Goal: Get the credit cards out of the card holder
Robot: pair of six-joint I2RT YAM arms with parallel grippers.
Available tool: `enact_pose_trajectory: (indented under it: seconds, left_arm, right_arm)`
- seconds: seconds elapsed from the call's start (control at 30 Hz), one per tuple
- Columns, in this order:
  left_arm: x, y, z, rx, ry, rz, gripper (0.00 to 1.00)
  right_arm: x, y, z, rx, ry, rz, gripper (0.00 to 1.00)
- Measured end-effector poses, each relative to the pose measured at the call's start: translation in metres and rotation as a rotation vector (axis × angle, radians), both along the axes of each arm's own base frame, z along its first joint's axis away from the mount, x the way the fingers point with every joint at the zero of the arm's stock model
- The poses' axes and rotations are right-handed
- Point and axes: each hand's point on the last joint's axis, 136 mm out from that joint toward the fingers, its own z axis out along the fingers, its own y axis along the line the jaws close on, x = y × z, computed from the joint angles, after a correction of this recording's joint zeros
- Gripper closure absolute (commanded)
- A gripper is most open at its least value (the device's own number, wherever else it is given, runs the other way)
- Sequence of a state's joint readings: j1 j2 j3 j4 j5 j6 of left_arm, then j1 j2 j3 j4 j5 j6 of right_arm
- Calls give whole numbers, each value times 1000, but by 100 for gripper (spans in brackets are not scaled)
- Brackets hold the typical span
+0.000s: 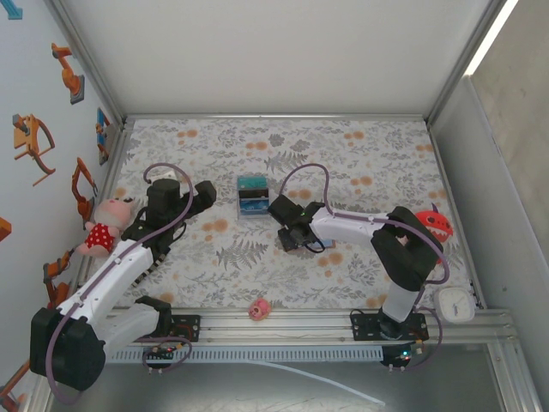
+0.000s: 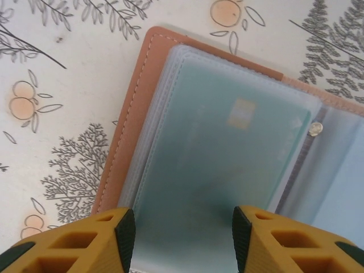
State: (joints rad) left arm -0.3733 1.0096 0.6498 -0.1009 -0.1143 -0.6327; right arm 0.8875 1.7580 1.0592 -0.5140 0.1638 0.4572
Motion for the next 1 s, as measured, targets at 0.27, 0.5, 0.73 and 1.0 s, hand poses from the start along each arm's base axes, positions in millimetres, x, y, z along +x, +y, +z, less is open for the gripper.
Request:
enact_pose_trajectory:
  seconds: [0.27, 0.5, 0.73, 1.0]
  left_arm:
    - [0, -6, -2, -6, 8, -24, 3]
    - [0, -13, 1, 0, 3, -52, 3]
    - [0, -19, 8, 4, -14, -75, 3]
    - [0, -26, 14, 20, -31, -99, 3]
  right_arm:
    - [-3, 7, -1, 36, 22, 10, 49]
    - [-6, 11, -1, 59, 40, 19, 47]
    - [-7, 11, -2, 63, 45, 21, 47]
    - [-7, 12, -3, 68, 42, 21, 54]
